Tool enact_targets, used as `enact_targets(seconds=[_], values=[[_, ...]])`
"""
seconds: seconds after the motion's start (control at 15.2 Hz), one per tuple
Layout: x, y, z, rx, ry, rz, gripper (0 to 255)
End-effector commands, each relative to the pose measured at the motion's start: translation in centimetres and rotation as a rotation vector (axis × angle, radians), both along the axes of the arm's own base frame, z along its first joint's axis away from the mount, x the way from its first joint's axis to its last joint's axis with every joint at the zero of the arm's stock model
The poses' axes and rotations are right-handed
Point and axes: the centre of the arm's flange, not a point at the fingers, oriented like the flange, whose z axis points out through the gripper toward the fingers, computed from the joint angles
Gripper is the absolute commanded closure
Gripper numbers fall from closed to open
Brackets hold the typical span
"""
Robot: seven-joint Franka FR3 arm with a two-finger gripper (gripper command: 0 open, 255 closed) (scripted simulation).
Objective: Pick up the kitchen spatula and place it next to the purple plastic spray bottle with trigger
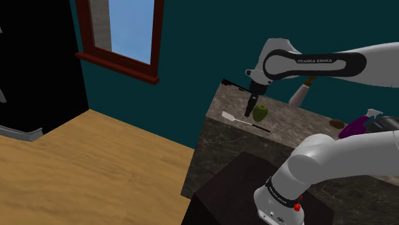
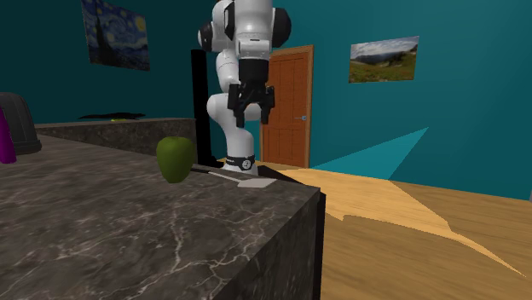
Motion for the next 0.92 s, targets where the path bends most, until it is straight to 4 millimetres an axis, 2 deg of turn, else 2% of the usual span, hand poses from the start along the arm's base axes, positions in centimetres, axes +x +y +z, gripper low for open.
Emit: enact_targets(seconds=[0.0,0.46,0.86], values=[[0.3,-2.2,-1.4,-0.008,-0.001,0.035,0],[1.5,-9.3,-6.6,-0.032,-0.003,0.145,0],[1.4,-9.5,-9.4,-0.032,-0.003,0.147,0]])
